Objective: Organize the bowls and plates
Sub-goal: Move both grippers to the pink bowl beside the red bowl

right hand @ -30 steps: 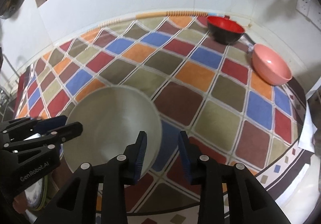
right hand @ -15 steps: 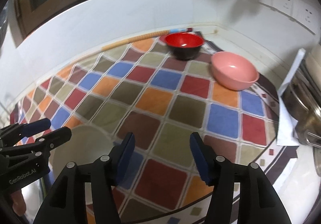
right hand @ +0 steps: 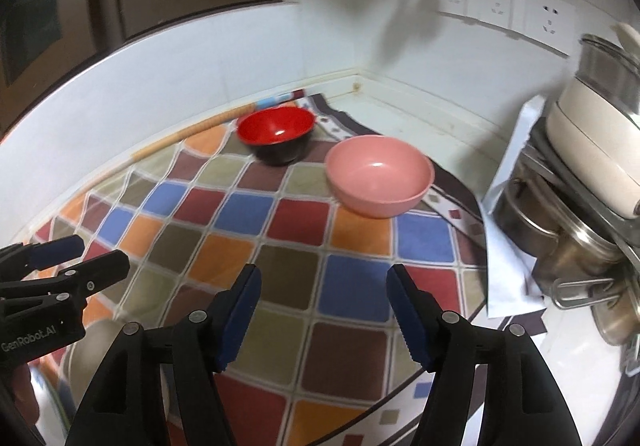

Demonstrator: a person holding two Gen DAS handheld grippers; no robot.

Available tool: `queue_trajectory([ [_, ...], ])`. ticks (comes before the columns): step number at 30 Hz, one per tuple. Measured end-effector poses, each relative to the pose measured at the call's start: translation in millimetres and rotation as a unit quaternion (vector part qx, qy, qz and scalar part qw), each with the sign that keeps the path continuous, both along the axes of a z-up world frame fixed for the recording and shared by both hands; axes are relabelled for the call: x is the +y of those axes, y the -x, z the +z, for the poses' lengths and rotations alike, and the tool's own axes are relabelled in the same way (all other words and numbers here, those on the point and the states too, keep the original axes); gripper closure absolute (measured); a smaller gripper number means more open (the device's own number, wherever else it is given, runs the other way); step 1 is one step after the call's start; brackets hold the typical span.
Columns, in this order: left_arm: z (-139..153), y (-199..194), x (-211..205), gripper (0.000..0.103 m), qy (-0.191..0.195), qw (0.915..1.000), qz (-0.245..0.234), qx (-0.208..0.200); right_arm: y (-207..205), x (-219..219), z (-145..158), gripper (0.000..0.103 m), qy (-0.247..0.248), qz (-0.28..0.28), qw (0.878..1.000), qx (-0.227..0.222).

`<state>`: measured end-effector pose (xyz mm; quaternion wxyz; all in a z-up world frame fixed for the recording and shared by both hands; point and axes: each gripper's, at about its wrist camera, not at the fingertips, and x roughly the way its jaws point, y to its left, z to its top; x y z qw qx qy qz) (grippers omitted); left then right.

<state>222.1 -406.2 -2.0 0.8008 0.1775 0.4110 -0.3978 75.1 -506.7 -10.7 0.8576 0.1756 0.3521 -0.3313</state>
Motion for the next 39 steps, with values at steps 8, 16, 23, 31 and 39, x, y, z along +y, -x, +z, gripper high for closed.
queue_trajectory([
  [8,4,-11,-48,0.034,-0.006,0.9992,-0.037,-0.01,-1,-32,-3,0.037,-0.002,-0.034,0.999,-0.009],
  [16,-3,-28,-97,0.034,-0.015,0.9968,-0.073,-0.027,-9,-71,-12,0.037,0.006,-0.092,0.996,-0.004],
  [23,-15,-45,-136,0.034,-0.019,0.9947,-0.099,-0.019,-18,-99,-22,0.037,0.009,-0.13,0.991,0.002],
  [31,-41,-53,-185,0.036,-0.036,0.9916,-0.124,-0.008,-28,-125,-37,0.037,0.019,-0.153,0.988,0.016],
  [39,-65,-55,-223,0.044,-0.055,0.9886,-0.14,0.012,-41,-148,-55,0.037,0.013,-0.165,0.986,0.033],
])
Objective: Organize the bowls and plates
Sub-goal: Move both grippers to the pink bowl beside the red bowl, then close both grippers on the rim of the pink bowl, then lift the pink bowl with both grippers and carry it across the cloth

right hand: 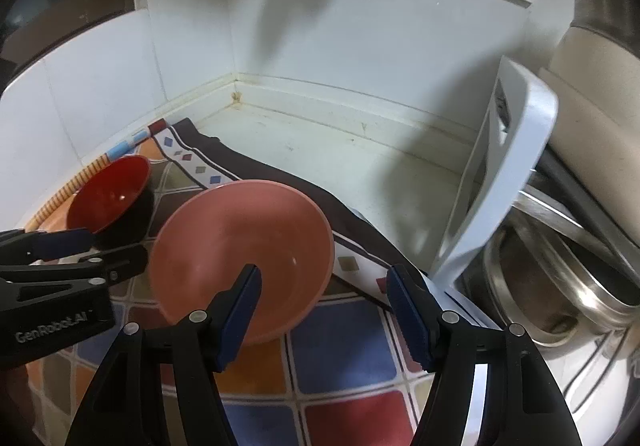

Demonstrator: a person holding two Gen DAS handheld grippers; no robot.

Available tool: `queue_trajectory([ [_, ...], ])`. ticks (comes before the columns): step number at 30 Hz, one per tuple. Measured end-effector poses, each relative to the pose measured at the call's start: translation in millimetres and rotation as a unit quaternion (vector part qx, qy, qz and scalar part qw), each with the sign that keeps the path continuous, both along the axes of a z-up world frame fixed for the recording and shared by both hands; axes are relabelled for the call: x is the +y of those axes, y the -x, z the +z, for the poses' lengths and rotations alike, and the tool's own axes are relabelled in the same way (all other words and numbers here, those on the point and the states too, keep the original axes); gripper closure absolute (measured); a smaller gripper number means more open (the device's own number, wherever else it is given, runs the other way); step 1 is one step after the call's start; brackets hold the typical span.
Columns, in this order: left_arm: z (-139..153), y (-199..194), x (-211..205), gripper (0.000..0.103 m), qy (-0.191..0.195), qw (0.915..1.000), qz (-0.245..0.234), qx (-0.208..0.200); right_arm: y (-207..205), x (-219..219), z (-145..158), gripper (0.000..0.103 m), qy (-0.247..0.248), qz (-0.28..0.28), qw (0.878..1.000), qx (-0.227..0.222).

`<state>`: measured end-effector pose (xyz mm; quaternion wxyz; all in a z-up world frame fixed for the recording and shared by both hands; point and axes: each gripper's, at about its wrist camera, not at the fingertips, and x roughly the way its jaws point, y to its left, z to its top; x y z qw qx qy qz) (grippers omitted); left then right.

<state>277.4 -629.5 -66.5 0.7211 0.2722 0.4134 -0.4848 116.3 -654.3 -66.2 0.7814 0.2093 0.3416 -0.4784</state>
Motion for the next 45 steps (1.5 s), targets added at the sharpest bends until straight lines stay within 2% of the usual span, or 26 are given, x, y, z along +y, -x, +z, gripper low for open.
queue_trajectory([
  [7,-16,1,-19,0.057,-0.015,0.9997,0.0,0.017,-7,-12,-16,0.039,-0.011,-0.001,1.0,0.008],
  [12,-24,2,-25,0.069,-0.024,0.9995,0.0,0.022,-9,-17,-23,0.051,-0.026,0.001,1.0,0.008],
  [17,-27,4,-29,0.077,-0.029,0.9993,-0.005,0.025,-11,-21,-30,0.07,-0.042,0.004,0.999,0.003],
  [23,-27,9,-29,0.092,-0.029,0.9992,-0.014,0.022,-14,-20,-30,0.081,-0.045,0.013,0.999,0.001],
  [26,-24,10,-25,0.092,-0.028,0.9994,-0.011,0.019,-14,-19,-27,0.084,-0.042,0.016,0.999,0.0],
  [36,-4,12,4,0.093,-0.011,0.9998,0.004,0.017,-7,-5,-9,0.084,-0.046,0.031,0.998,-0.018],
  [45,23,14,52,0.093,0.019,0.9991,0.034,0.017,1,22,13,0.084,-0.041,0.061,0.997,-0.03],
])
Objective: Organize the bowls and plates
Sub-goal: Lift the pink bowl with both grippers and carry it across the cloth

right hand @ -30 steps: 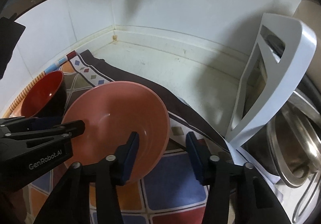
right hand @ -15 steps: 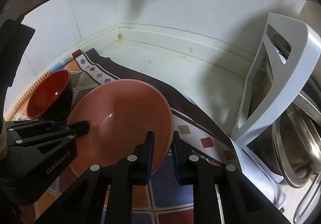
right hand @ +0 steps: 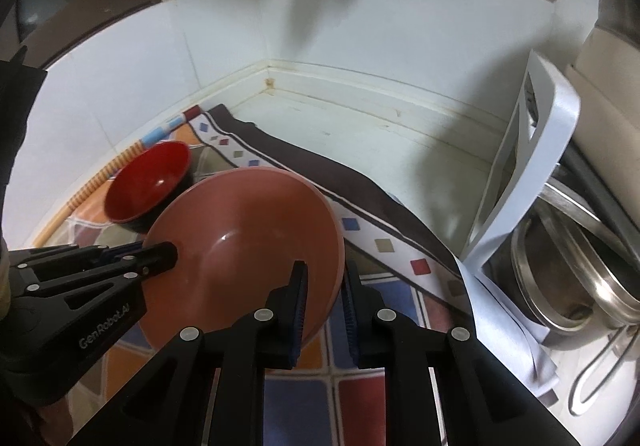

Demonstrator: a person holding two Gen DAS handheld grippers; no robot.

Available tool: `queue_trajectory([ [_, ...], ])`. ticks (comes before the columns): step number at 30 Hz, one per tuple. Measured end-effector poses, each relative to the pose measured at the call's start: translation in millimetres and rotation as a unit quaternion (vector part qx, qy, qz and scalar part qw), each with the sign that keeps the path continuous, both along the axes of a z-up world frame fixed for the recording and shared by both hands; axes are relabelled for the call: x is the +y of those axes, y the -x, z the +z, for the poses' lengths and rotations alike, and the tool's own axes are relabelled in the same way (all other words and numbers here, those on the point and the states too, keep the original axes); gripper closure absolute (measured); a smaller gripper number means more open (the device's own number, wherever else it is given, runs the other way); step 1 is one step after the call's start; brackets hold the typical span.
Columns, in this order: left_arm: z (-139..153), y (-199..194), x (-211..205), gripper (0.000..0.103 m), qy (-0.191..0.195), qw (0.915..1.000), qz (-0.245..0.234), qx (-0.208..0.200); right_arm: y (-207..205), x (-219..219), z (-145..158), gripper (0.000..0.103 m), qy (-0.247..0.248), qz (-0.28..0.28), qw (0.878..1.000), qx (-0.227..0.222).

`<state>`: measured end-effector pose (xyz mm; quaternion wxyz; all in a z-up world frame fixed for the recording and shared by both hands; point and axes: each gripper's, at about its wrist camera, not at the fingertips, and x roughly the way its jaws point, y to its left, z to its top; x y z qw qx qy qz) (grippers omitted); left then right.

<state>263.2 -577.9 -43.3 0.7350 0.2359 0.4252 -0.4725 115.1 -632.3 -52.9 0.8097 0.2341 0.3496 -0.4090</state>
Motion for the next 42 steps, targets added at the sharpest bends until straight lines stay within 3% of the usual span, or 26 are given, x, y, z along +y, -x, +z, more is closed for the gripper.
queue_trajectory([
  [11,29,3,77,0.093,0.038,0.9972,0.063,-0.003,1,50,29,0.084,0.02,0.059,0.998,-0.017],
  [20,51,8,145,0.093,0.068,0.9898,0.124,-0.014,-4,98,46,0.084,0.035,0.12,0.992,-0.028],
  [42,49,31,282,0.093,0.09,0.9631,0.253,0.007,-10,208,61,0.084,0.042,0.258,0.964,-0.038],
])
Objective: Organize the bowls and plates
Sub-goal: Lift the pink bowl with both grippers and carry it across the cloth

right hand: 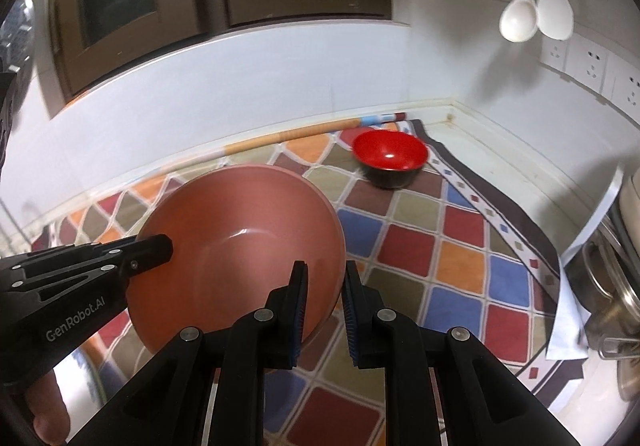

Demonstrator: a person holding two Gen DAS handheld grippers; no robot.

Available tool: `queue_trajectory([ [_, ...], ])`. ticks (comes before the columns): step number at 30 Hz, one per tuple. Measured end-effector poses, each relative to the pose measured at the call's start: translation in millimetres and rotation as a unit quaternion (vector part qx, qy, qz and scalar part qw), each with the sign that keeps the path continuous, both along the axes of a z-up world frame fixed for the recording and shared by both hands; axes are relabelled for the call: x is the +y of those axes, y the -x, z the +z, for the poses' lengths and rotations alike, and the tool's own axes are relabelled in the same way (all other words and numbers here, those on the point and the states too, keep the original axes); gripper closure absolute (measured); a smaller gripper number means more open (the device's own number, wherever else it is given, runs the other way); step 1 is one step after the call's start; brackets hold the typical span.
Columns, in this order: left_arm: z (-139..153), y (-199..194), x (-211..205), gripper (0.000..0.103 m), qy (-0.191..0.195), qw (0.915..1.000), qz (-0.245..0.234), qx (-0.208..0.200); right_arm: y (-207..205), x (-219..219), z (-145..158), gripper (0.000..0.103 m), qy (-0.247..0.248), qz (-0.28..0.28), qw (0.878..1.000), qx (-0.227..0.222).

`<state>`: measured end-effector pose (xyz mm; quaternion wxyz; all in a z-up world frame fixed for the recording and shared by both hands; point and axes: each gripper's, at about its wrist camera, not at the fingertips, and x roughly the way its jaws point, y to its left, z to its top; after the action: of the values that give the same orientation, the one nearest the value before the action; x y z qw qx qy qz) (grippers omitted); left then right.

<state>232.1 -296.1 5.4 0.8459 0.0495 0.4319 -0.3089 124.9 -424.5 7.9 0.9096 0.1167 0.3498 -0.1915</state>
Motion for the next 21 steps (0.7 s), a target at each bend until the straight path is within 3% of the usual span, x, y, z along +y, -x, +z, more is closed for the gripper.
queue_trajectory([
  [8,-12,10,35,0.093,0.004,0.9993,0.031,0.022,-2,24,-6,0.084,-0.01,0.04,0.999,0.013],
  [21,-37,20,58,0.092,0.002,0.9968,0.049,0.063,1,48,-26,0.084,-0.017,0.075,0.996,0.047],
])
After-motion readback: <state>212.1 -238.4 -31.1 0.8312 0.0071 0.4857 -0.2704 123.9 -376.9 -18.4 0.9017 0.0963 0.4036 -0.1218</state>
